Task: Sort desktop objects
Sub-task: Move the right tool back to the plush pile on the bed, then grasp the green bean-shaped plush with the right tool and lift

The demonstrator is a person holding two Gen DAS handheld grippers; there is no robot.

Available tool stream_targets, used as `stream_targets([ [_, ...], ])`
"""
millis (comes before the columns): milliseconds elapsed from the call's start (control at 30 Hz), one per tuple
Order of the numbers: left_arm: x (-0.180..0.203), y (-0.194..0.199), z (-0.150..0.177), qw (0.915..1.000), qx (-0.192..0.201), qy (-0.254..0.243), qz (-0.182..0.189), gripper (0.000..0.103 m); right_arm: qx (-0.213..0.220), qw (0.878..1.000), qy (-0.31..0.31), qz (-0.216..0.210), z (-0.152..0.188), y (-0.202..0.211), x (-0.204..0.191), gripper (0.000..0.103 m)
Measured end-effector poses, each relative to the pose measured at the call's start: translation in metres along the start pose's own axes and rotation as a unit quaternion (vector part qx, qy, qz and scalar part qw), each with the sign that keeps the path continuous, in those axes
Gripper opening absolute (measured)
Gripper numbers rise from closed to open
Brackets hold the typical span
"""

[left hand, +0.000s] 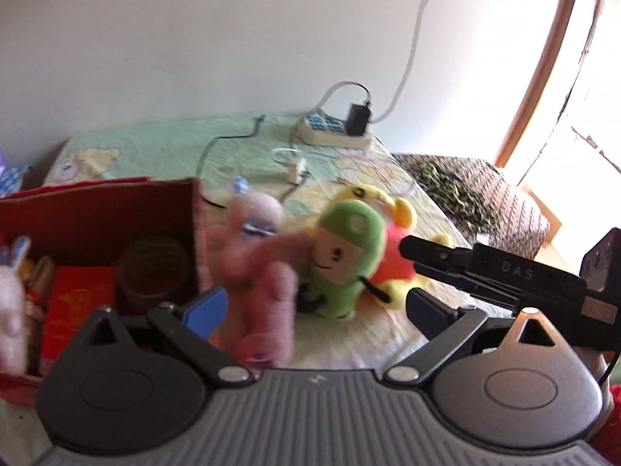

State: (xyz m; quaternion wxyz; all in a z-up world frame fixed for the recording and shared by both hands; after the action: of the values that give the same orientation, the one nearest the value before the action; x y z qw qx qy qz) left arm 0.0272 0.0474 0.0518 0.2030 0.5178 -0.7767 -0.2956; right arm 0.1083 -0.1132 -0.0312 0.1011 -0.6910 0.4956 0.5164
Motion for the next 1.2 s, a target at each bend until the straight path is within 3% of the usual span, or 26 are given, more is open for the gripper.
stream_targets([
  [133,0.018,-0.027,0.003,0.9998,-0.007,-0.016,0.006,0.098,-0.019,1.000,-0.008,-0.010,-0.010,-0.005,0.012,0.059],
  [433,0.026,-0.084,0.008,0.9985,-0.028,-0.046,0.002,0.096,-0.073,0.997,-0.007,-0.030,-0.020,-0.015,0.016,0.062],
  [600,0.034,-0.112,0.010,0.9963,-0.048,-0.071,-0.004,0.083,-0.092,0.995,0.004,-0.029,-0.024,-0.023,0.014,0.063],
  [700,0.034,-0.127,0.010,0.9950,-0.058,-0.080,-0.015,0.081,-0.110,0.993,0.014,-0.026,-0.025,-0.031,0.011,0.064],
  [900,0.026,-0.144,0.010,0.9945,-0.068,-0.077,-0.021,0.083,-0.144,0.989,0.041,-0.016,-0.021,-0.053,0.008,0.066],
  [1200,0.023,-0.161,0.007,0.9931,-0.073,-0.089,-0.023,0.085,-0.150,0.987,0.056,-0.012,-0.023,-0.077,0.010,0.070],
])
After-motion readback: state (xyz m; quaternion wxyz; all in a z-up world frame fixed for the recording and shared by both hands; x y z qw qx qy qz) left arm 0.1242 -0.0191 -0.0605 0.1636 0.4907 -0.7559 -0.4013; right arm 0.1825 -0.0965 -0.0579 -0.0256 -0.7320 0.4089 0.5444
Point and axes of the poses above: each gripper's, at about its wrist camera, not at the fingertips, and y roughly against the way its jaws point, x to its right, z to its underside, the point moved 8 cm from there along -y, roughly the way its jaws point, and after that the axes turned 14 degrees about -y, right-handed, at the moved point
